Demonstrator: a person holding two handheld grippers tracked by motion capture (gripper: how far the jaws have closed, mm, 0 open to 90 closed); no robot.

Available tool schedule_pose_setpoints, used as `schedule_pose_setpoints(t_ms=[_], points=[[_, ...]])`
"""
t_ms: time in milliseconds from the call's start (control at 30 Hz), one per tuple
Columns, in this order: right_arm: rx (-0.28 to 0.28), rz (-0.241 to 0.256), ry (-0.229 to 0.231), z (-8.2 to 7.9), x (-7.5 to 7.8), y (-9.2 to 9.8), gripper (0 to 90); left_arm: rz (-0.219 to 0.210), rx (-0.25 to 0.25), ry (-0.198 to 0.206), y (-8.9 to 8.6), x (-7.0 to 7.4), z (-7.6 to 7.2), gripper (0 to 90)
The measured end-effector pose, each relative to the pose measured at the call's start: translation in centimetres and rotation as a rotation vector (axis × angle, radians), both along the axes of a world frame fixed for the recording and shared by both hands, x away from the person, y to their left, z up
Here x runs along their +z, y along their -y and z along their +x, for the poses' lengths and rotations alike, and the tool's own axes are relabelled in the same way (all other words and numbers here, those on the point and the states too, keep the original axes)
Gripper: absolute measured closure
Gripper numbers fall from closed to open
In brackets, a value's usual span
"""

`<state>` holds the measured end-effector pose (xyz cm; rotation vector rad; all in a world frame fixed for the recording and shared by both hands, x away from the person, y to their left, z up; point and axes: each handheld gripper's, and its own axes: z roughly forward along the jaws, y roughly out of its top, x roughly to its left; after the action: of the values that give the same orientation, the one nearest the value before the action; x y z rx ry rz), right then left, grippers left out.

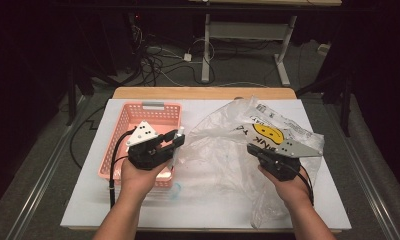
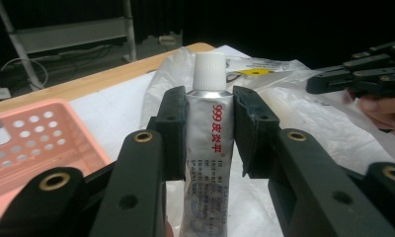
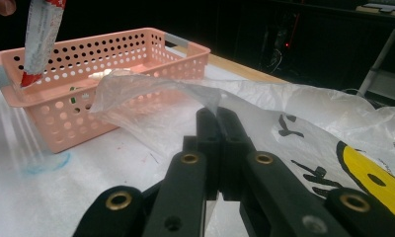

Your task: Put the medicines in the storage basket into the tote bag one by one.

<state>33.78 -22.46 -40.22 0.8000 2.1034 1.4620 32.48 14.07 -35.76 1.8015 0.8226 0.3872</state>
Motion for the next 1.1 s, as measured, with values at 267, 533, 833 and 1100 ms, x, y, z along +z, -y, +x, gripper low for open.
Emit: schedule_pose_setpoints(t_ms=[267, 533, 833, 1100], points=[[0.000, 0.001, -0.001, -0.1, 0.0, 0.0, 90.0, 0.005, -0.046, -0.007, 1.9, -0.6, -0.4, 66.4], [0.007, -0.001, 0.002, -0.3, 0.1, -0.3, 90.0, 0.021, -0.087, -0.015, 3.4, -1.6, -0.7, 66.3], [0.021, -0.013, 0.009, -0.8, 0.1, -0.8, 90.0, 0.040, -0.127, -0.007, 4.9, -2.2, -1.1, 66.3], [0.036, -0.012, 0.018, -1.3, 0.6, -1.2, 90.0, 0.052, -0.157, 0.000, 6.0, -2.6, -1.4, 66.3]])
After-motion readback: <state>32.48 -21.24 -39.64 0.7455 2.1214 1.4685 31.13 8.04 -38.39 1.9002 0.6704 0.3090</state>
